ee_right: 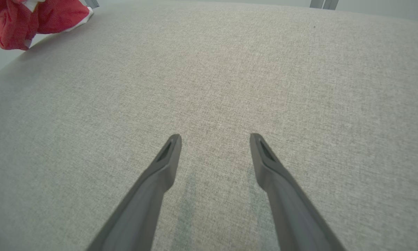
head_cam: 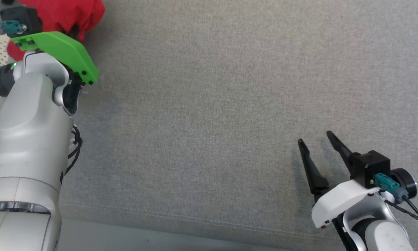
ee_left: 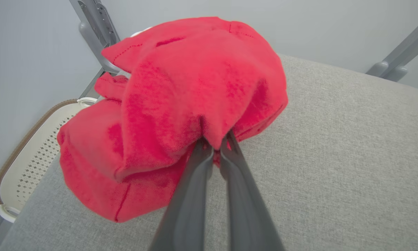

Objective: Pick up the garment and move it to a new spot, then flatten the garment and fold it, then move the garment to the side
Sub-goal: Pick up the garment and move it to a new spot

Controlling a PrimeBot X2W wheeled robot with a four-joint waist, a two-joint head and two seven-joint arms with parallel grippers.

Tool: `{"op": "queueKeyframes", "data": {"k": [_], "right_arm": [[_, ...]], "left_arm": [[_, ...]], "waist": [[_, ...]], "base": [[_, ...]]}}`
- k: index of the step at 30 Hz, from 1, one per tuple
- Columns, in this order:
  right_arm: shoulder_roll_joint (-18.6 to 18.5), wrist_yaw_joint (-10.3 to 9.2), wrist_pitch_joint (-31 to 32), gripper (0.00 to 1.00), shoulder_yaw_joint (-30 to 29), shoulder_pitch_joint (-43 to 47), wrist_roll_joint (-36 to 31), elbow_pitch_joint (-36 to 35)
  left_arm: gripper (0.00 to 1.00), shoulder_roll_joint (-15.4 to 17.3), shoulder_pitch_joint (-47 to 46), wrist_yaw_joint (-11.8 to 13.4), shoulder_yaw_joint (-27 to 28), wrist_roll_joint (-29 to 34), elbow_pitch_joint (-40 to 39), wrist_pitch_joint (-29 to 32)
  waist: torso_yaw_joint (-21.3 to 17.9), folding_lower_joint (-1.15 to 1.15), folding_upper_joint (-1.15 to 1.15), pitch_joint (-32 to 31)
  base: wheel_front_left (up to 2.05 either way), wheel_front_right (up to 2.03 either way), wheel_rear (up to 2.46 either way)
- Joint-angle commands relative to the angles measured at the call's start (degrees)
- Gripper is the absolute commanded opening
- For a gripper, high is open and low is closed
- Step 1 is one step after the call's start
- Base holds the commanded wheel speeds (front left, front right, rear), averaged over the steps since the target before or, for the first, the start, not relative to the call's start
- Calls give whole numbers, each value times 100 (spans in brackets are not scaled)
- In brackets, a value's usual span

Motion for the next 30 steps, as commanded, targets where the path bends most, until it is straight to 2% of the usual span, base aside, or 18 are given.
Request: {"op": "queueKeyframes", "data": {"k": [1, 6, 11, 16, 24, 30], "right_arm": [[-22, -3, -87, 100, 46, -67, 68, 87], [-22, -3, -317, 100, 78, 127, 406, 516], [-21, -3, -481, 100, 161, 244, 628, 810], [-22, -3, -601, 100, 269, 184, 770, 985], [-22, -3, -699, 100, 292, 262, 874, 1133], [-22, -3, -740, 100, 283, 230, 887, 1162]], "left_arm": [[0, -13, -78, -60, -80, 97, -38, -92], [0, -240, -74, -269, -333, 80, -290, -135], [0, -486, 109, -329, -542, -145, -719, -96], [0, -628, 421, -327, -1020, -495, -1451, 136], [0, -668, 900, -328, -1739, -767, -2394, 502], [0, -672, 1427, -294, -2052, -1298, -3103, 772]], "waist": [[-75, 0, 0, -445], [-305, 0, 0, -1238], [-588, 0, 0, -1855], [-1006, 0, 0, -2268], [-1518, 0, 0, -2449], [-1805, 0, 0, -2396]], "base": [[0, 0, 0], [0, 0, 0], [0, 0, 0], [0, 0, 0], [0, 0, 0], [0, 0, 0]]}}
